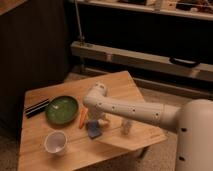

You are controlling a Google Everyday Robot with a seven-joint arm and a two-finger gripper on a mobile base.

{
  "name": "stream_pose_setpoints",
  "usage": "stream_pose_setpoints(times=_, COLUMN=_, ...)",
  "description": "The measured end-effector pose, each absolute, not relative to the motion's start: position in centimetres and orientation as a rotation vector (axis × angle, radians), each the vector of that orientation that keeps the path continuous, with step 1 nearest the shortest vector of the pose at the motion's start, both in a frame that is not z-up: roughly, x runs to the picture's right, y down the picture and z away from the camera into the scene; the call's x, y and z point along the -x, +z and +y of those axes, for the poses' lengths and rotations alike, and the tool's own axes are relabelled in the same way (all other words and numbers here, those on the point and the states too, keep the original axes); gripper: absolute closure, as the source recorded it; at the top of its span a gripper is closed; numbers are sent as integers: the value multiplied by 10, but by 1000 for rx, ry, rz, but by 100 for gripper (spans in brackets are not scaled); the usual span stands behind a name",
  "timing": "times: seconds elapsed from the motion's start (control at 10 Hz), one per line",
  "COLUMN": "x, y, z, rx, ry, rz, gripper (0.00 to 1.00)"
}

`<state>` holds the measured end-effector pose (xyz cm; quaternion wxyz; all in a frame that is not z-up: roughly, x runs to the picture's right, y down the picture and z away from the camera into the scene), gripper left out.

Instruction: Place the white sponge in the ceramic cup

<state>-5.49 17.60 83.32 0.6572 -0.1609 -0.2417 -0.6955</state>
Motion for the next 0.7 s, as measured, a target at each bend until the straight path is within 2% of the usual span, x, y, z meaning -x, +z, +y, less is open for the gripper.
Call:
stream_pose_setpoints(times=0.3, x=67, y=826, z=176, rx=243, ry=-1678, rz=-595, gripper=20)
stream_pose_setpoints(times=0.7, x=82, y=827, z=179, rx=216, ry=-1792, rz=-597, gripper=20)
